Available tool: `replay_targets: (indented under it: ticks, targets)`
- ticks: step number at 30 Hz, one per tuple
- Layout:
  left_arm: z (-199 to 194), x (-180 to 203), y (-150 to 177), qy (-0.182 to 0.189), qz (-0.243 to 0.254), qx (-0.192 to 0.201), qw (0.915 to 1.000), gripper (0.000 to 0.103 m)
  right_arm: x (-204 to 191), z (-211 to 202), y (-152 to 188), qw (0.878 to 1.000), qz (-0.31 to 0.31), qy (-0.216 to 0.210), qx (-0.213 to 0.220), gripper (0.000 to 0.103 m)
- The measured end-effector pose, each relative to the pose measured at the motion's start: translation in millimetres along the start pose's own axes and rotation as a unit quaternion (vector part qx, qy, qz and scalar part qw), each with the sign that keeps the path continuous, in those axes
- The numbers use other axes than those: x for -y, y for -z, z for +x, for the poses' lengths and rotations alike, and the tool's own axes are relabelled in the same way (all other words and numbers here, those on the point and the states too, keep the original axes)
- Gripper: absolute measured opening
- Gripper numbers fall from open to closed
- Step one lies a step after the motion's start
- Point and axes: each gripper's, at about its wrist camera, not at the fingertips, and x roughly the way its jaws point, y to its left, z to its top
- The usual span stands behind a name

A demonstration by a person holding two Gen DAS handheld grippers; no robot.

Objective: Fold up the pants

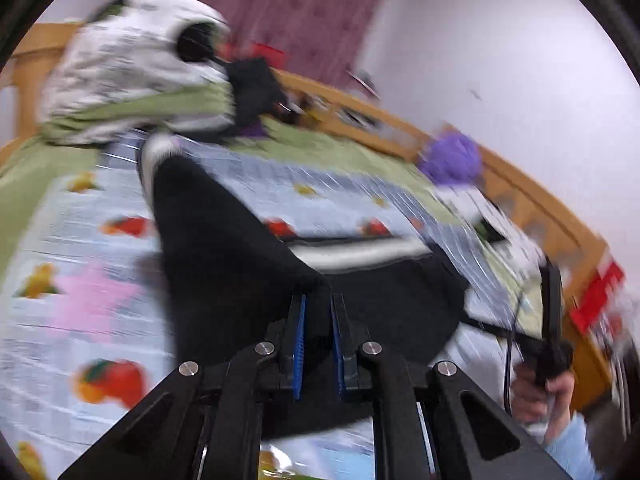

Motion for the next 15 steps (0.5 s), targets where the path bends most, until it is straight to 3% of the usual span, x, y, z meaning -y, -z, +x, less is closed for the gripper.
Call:
replay_targets:
  ticks: [4,7,11,13,15]
  targets:
    - [46,22,32,-0.008,0.013,-0.051,0.9986,0.011,14,-10,4,1.000,0.000,0.002,0.004,0.035]
    - [58,20,41,-0.002,-0.004,-0.066,0.9978,0.014,12,-14,7,1.000,-0.012,0.006,0.009,0.035]
    - [31,16,32,0.034,-0.006,-0.043,0.9985,0.027,4,-14,9,1.000,-0.015,-0.015,0.002,0.035]
    - [19,14,29,0.017,0.001,-0.025,0.9995,0.038,-3,-11,9,0.999,-0.015,-0.029,-0.001,0.035]
    - [2,-1,27,-0.007,0.000,-0.002,1.0000,0.041,-15,-7,9,0.999,-0.019,-0.046,-0.004,0.035]
